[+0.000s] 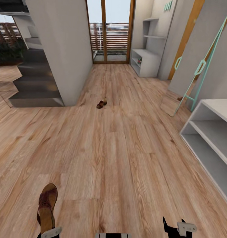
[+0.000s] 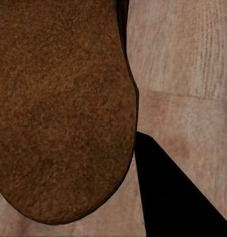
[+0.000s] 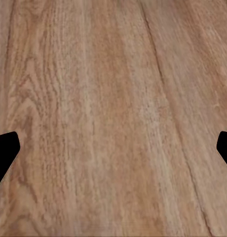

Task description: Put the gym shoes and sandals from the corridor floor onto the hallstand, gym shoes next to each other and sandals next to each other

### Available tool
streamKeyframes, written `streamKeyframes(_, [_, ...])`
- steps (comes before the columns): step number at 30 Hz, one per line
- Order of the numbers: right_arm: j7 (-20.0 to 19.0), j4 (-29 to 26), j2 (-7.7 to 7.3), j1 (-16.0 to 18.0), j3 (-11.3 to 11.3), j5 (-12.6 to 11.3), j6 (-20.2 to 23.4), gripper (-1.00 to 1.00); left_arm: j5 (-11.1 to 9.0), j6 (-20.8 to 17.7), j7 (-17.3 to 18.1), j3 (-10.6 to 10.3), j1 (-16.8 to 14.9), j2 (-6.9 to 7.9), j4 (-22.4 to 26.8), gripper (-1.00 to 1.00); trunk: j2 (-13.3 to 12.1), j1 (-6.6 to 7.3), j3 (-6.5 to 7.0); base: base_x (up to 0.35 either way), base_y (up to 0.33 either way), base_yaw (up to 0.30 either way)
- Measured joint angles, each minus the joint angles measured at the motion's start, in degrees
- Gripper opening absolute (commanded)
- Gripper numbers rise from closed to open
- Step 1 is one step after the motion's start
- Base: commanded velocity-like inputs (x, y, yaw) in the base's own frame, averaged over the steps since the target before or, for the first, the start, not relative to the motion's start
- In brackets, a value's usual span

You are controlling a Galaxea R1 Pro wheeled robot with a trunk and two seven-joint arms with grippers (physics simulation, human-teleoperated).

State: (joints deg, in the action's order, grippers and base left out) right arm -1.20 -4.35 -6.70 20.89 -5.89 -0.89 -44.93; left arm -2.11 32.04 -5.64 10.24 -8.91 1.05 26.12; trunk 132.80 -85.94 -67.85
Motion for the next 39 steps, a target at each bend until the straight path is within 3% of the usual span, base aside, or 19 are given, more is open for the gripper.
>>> streamKeyframes(39, [0.24, 0.79, -0.09, 0.0, -0.12, -0.16, -0.01, 1.0, 0.0, 0.0, -0.01, -0.01, 0.01, 0.0, -0.01, -1.0, 0.0, 0.0, 0.0, 0.303, -0.157, 0.0])
